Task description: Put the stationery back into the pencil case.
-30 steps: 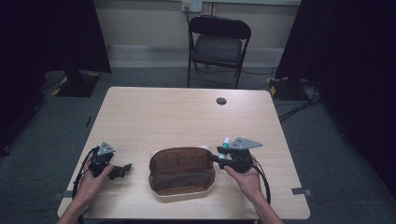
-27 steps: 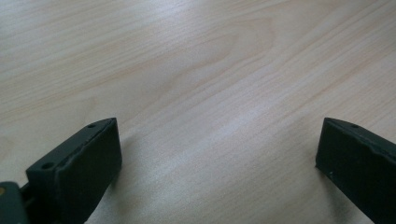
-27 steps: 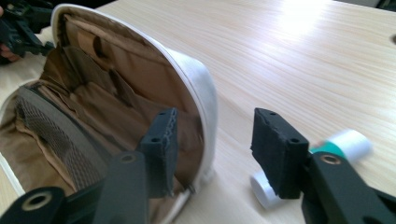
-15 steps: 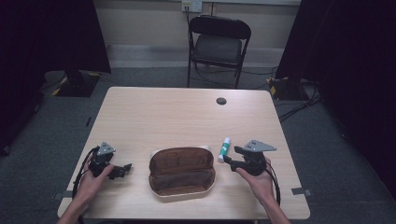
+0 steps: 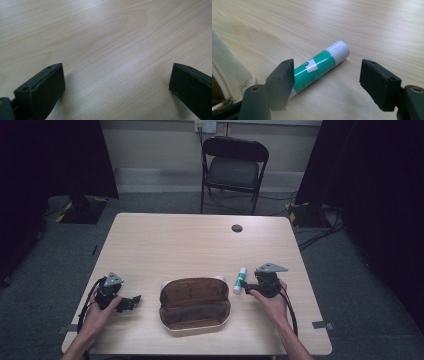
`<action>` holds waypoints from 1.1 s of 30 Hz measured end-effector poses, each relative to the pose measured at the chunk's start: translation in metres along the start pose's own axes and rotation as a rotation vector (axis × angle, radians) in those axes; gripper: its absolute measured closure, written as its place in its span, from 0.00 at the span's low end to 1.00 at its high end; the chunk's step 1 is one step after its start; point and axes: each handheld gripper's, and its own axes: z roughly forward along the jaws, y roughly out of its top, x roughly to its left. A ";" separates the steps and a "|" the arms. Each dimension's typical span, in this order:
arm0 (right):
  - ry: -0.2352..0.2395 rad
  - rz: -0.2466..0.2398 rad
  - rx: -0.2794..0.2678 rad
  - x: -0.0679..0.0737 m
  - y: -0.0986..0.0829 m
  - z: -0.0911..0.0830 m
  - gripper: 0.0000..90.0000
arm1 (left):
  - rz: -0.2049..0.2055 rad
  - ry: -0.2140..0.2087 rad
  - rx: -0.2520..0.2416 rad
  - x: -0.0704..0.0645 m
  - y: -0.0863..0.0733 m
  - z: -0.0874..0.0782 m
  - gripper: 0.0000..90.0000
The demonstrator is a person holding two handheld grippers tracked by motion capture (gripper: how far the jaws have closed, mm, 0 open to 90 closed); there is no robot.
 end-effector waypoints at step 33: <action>-0.027 -0.033 0.073 -0.004 -0.010 0.018 0.71 | -0.001 0.000 -0.003 0.000 0.000 0.000 0.00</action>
